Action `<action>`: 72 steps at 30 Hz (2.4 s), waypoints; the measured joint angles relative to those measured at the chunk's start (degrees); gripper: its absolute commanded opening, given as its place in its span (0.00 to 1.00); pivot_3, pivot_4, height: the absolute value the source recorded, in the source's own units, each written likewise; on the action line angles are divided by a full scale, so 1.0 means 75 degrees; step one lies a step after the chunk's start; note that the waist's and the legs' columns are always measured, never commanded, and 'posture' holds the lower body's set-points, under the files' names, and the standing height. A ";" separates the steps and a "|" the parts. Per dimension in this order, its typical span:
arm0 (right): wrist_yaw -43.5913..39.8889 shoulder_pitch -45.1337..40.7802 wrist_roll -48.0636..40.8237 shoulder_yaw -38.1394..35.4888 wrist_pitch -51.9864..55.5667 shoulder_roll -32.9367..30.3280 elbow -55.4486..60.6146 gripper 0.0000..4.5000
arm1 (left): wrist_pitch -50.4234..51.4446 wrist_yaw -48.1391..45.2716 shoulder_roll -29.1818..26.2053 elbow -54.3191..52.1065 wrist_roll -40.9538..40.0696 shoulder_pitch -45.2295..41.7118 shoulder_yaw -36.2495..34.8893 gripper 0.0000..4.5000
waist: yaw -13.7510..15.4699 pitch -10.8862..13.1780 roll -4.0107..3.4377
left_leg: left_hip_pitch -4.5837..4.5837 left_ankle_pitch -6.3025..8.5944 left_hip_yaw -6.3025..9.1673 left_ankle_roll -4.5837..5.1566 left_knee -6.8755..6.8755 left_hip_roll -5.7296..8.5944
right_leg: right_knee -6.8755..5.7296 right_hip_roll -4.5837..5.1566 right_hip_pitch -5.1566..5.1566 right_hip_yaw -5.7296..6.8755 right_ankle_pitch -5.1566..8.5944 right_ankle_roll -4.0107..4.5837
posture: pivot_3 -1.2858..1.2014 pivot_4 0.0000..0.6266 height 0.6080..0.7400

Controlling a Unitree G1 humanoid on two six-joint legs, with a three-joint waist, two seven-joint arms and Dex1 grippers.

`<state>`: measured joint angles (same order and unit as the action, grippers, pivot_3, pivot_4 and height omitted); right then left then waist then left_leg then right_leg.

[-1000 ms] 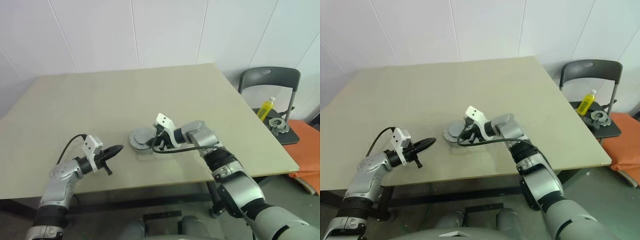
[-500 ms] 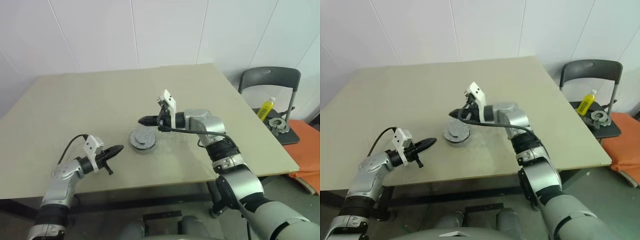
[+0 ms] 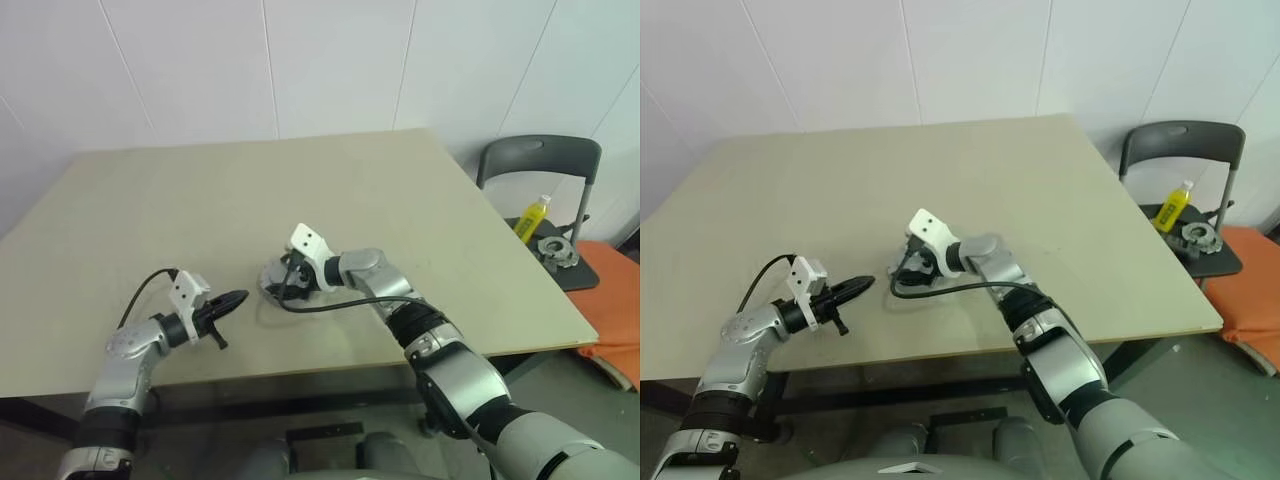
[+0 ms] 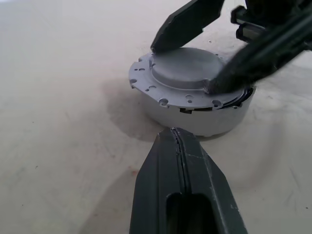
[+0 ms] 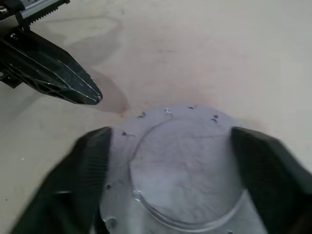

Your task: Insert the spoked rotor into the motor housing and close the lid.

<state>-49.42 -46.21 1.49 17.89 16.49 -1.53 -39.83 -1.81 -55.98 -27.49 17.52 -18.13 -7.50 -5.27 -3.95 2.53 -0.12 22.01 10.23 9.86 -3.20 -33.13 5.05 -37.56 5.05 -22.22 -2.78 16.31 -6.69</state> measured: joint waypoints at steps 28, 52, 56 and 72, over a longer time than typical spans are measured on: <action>-0.0421 -0.0282 0.0104 0.0080 -0.0061 -0.0196 -0.0457 0.99 | 0.0035 -0.0007 0.0107 -0.0051 0.0004 0.0024 0.0235 0.00 | 0.0001 -0.0002 -0.0002 | -0.0007 0.0004 0.0007 -0.0005 0.0010 -0.0002 | 0.0009 0.0000 0.0002 -0.0004 -0.0001 0.0006 | 0.52 0.00 1.00; -0.0365 -0.0041 0.0099 0.0065 0.0077 -0.0183 -0.0099 0.73 | 0.0055 0.0033 0.0238 -0.0265 0.0003 0.0074 0.0318 0.00 | 0.0001 -0.0002 -0.0002 | -0.0005 0.0006 0.0007 -0.0009 0.0015 -0.0003 | 0.0024 0.0001 0.0003 -0.0004 0.0001 0.0006 | 0.52 0.00 1.00; -0.0251 -0.0074 0.0097 0.0026 0.0045 -0.0170 -0.0197 0.73 | 0.0056 0.0032 0.0236 -0.0265 0.0003 0.0081 0.0315 0.00 | 0.0001 -0.0002 -0.0002 | -0.0005 0.0006 0.0007 -0.0009 0.0015 -0.0003 | 0.0024 0.0001 0.0004 -0.0004 0.0002 0.0003 | 0.52 0.00 1.00; -0.0213 -0.0211 0.0104 0.0021 -0.0020 -0.0070 -0.0443 0.73 | 0.0082 0.0050 0.0081 -0.0338 -0.0012 0.0141 0.0207 0.00 | -0.0003 -0.0001 -0.0004 | -0.0005 0.0007 0.0008 -0.0010 0.0015 -0.0004 | 0.0024 0.0001 0.0002 -0.0004 0.0007 -0.0003 | 0.52 0.00 1.00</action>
<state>-51.01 -47.79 2.27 18.04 16.34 -2.06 -43.15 -1.20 -55.60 -26.88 14.99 -18.22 -6.44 -3.72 -3.98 2.53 -0.15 21.97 10.28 9.92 -3.28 -33.01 5.02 -37.37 5.06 -22.21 -2.81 16.36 -6.71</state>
